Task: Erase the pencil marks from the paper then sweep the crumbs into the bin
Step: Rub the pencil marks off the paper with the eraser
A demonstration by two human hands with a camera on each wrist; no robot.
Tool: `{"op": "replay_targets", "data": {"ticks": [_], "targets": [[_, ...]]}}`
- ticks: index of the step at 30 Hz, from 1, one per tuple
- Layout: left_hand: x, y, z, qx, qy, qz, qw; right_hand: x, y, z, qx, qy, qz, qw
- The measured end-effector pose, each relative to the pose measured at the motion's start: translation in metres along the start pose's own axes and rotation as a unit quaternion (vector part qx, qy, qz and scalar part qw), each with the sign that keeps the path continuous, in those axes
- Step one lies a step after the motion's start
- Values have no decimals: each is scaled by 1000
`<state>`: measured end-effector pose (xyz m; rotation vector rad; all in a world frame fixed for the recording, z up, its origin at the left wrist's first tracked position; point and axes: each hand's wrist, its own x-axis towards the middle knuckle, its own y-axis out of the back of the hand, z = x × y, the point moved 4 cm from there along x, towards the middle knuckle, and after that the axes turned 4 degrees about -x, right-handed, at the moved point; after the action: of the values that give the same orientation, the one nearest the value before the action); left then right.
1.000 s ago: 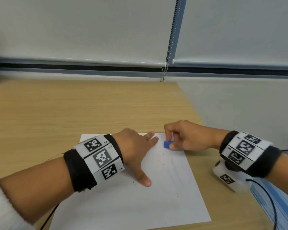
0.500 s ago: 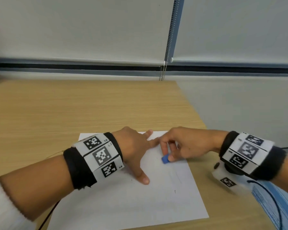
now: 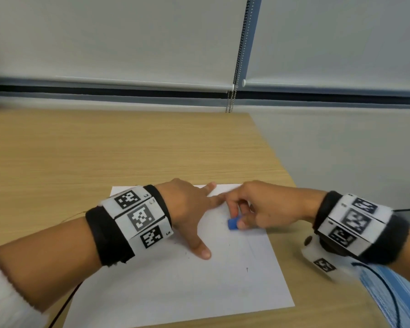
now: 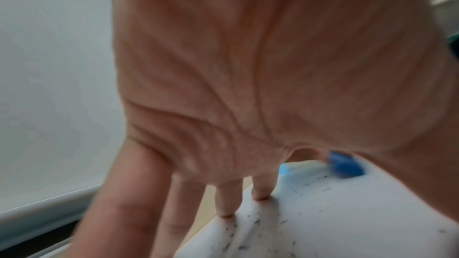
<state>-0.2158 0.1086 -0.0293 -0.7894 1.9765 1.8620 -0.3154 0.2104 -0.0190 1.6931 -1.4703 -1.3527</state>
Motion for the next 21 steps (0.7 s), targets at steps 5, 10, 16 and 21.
{"op": "replay_targets", "data": {"ticks": [5, 10, 16, 21], "targets": [[1, 0, 2, -11, -4, -4, 1000, -11, -9, -6, -10, 5, -92, 996], [-1, 0, 1, -24, 0, -20, 1000, -16, -10, 5, 13, -8, 4, 1000], [0, 2, 5, -16, -8, -30, 999, -14, -3, 3, -14, -10, -14, 1000], [3, 0, 2, -22, -1, -35, 999, -7, 8, 26, -12, -44, 78, 996]]}}
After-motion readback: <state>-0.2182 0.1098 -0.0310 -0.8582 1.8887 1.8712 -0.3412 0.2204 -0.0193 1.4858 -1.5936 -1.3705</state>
